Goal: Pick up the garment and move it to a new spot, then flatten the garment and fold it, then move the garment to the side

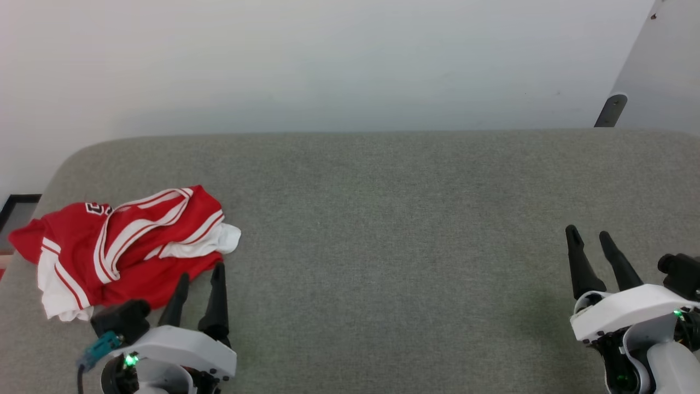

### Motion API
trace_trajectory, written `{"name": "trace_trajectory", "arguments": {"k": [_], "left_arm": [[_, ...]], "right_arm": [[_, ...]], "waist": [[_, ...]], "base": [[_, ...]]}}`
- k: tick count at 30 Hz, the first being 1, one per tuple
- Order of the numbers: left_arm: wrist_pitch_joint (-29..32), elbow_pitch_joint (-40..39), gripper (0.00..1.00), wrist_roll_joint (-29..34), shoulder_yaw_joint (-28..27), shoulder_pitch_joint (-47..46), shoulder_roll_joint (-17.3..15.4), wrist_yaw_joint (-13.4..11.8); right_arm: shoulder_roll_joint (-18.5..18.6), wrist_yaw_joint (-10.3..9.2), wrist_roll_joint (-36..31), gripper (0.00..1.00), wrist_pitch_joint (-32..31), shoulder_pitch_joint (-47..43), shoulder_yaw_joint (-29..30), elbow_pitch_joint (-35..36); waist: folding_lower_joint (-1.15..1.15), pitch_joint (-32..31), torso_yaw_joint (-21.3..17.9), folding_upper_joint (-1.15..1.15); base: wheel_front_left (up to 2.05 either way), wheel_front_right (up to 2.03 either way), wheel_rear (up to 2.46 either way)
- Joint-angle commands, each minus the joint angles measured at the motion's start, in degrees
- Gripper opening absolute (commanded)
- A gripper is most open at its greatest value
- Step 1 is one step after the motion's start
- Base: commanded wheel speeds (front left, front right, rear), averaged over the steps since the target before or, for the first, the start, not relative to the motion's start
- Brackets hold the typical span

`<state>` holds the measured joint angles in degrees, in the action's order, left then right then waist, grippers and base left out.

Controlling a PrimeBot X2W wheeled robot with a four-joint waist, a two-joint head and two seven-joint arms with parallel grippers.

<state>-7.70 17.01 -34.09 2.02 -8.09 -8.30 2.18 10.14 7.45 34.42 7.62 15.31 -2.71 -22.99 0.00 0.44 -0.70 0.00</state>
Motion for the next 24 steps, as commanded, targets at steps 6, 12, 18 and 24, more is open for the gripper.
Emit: {"name": "trace_trajectory", "arguments": {"k": [6, 12, 18, 24], "left_arm": [[-1.3, 0.4, 1.00, 4.7, 0.4, -1.0, -0.5, -0.3], [-2.2, 1.4, 1.00, 8.2, 0.8, -1.3, -0.7, -0.4], [-3.0, 2.4, 1.00, 11.2, 0.9, -1.7, -0.7, -0.6], [-3.8, 3.0, 1.00, 14.0, 1.0, -2.1, -0.7, -0.4]], "right_arm": [[0.4, 0.04, -5.4, 1.00, 1.3, 1.8, 0.1, -0.2], [0.4, 0.04, -9.4, 1.00, 2.2, 2.1, 0.9, -0.7], [0.3, 0.04, -12.0, 1.00, 3.0, 2.3, 1.3, -1.3], [0.6, 0.04, -14.8, 1.00, 3.8, 2.3, 1.1, -1.6]], "waist": [[0.00, -0.2, -0.1, 0.00], [0.00, -0.2, -0.1, 0.00], [0.00, -0.2, -0.2, 0.00], [0.00, -0.1, -0.1, 0.00]], "base": [[0.00, 0.00, 0.00], [0.00, 0.00, 0.00], [0.00, 0.00, 0.00], [0.00, 0.00, 0.00]]}}
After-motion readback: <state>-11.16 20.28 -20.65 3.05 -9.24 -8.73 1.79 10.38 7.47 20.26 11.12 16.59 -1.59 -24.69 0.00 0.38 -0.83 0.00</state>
